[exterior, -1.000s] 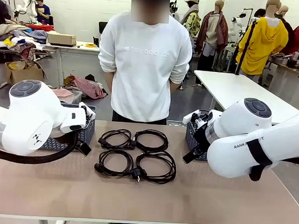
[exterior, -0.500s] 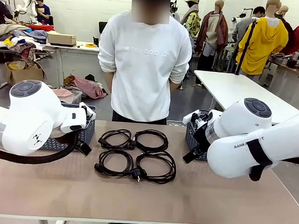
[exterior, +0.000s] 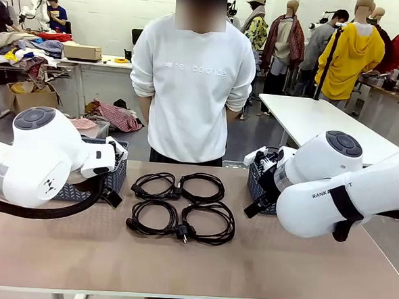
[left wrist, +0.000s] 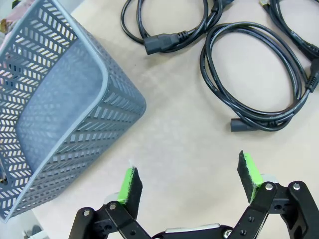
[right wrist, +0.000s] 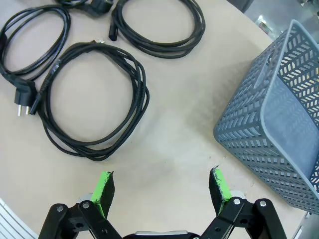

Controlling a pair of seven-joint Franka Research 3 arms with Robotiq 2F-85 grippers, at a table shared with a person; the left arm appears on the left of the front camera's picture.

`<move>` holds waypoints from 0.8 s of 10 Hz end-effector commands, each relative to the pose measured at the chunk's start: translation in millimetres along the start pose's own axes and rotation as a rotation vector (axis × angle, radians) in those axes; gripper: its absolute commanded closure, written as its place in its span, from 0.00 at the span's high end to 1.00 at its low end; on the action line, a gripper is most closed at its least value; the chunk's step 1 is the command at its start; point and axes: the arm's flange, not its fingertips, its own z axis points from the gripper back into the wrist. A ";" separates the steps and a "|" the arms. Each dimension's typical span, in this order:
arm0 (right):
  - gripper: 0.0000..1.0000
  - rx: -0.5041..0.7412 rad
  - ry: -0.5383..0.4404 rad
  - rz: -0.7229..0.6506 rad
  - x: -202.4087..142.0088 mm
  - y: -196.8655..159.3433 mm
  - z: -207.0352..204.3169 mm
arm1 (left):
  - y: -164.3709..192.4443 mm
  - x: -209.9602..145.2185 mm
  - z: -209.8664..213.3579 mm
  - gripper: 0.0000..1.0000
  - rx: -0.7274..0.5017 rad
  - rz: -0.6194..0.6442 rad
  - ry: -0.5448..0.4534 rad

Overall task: Organize the cables according to human instructions.
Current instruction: Pick up a bundle of cables and place it in the basket indicated by the human.

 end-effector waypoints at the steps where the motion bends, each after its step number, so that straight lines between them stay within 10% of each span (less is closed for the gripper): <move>1: 1.00 0.000 -0.001 -0.001 0.1 0.0 0.1 | 1.2 -0.3 0.1 1.00 0.001 0.002 0.000; 8: 1.00 0.128 -0.023 0.097 40.7 -26.0 56.6 | 29.5 44.2 70.6 1.00 -0.152 -0.109 0.008</move>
